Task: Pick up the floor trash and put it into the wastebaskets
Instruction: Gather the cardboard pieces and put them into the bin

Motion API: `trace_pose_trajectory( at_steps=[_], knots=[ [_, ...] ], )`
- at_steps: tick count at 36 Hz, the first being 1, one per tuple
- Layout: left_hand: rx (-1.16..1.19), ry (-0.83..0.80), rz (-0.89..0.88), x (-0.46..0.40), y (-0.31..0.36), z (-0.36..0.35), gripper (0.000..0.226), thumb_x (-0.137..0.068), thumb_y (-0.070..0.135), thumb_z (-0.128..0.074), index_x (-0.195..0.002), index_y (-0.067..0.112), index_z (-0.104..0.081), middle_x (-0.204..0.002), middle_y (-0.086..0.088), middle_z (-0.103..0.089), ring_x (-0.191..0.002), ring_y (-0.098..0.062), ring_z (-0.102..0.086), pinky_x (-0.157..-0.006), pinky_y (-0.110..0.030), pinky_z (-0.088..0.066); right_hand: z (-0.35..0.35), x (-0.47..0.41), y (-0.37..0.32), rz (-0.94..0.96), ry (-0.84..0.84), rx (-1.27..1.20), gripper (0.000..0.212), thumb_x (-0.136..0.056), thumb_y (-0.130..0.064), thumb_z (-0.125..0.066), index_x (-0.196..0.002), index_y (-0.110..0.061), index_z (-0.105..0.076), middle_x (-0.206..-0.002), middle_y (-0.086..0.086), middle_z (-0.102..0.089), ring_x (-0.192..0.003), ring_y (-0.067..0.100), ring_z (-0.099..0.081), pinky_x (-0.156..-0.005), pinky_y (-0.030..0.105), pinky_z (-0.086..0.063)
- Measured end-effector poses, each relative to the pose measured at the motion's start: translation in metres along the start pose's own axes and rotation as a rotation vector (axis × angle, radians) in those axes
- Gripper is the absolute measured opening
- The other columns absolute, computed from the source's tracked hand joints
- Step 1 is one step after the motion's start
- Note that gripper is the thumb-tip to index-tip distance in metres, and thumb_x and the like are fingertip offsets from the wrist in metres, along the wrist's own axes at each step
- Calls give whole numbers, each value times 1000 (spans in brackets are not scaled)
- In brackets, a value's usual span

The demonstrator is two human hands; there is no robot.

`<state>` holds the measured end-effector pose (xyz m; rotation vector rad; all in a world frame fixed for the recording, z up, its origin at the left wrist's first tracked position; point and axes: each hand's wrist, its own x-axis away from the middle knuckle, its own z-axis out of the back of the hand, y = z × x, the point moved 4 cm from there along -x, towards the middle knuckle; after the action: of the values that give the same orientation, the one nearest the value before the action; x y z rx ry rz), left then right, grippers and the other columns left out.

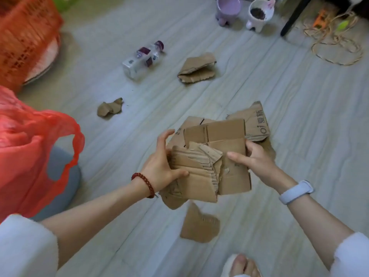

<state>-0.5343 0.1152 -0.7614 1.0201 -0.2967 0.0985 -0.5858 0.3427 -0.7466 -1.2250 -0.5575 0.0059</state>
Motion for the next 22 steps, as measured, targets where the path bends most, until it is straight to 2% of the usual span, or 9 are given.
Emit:
trace_pose_trajectory(
  at_steps=[4,7,9,11,13,15,17,20,22],
  knots=[
    [38,172,-65,-10,28,79,69,-67,31,-80,-123,32,-40,-104,2,-58,-101,-17,-57,-87,-31,-48,-16,-20,-76,191,68,-52,20,-84,-14,-62,-99,-27,-57,-99,-5,-66,-86,6,-64,-73,19,-55],
    [10,339,-129,-2,43,142,62,-59,44,-77,-113,34,-48,-95,8,-61,-94,-12,-61,-88,-34,-49,-49,-34,-137,367,62,-53,17,-87,-11,-60,-95,-26,-56,-93,-7,-64,-75,-2,-63,-65,14,-51],
    [-10,493,-158,14,50,186,55,-67,27,-79,-111,32,-47,-87,17,-55,-82,3,-56,-83,-17,-47,-80,-39,-177,468,26,-64,19,-88,-12,-59,-95,-29,-55,-95,-8,-64,-82,3,-63,-66,15,-51],
    [-82,629,-177,38,53,226,53,-72,11,-76,-116,23,-49,-87,16,-52,-80,6,-52,-76,-4,-38,-115,-40,-213,580,-31,-84,20,-89,-13,-57,-97,-31,-54,-99,-6,-65,-90,9,-64,-72,20,-53],
    [-137,743,-198,68,49,264,57,-73,10,-76,-122,21,-49,-93,14,-55,-89,-2,-54,-81,-7,-38,-151,-37,-243,668,-91,-126,19,-91,-12,-54,-98,-30,-52,-97,-6,-64,-87,4,-63,-72,19,-52],
    [-157,849,-217,102,41,296,59,-71,17,-77,-120,31,-47,-97,16,-55,-92,1,-54,-85,-5,-37,-188,-31,-266,741,-148,-178,19,-92,-11,-53,-97,-29,-51,-93,-10,-62,-82,-2,-61,-71,16,-51],
    [-196,945,-193,134,30,320,60,-70,25,-73,-121,38,-44,-104,13,-55,-98,1,-51,-90,-7,-35,-225,-27,-280,760,-227,-203,20,-92,-13,-54,-98,-32,-50,-94,-11,-62,-85,1,-61,-77,23,-53],
    [-236,1014,-74,167,-2,335,63,-77,14,-73,-131,27,-44,-120,5,-53,-108,-5,-48,-94,-15,-35,-278,-25,-281,737,-348,-107,20,-91,-16,-55,-98,-34,-49,-93,-15,-61,-84,2,-61,-78,27,-52],
    [-256,1032,35,178,-28,334,63,-78,11,-70,-134,21,-43,-127,0,-49,-112,-11,-49,-98,-23,-38,-309,-25,-271,723,-432,13,28,-91,-18,-54,-116,-29,-47,-96,-13,-59,-82,3,-59,-74,18,-47]
  ],
)
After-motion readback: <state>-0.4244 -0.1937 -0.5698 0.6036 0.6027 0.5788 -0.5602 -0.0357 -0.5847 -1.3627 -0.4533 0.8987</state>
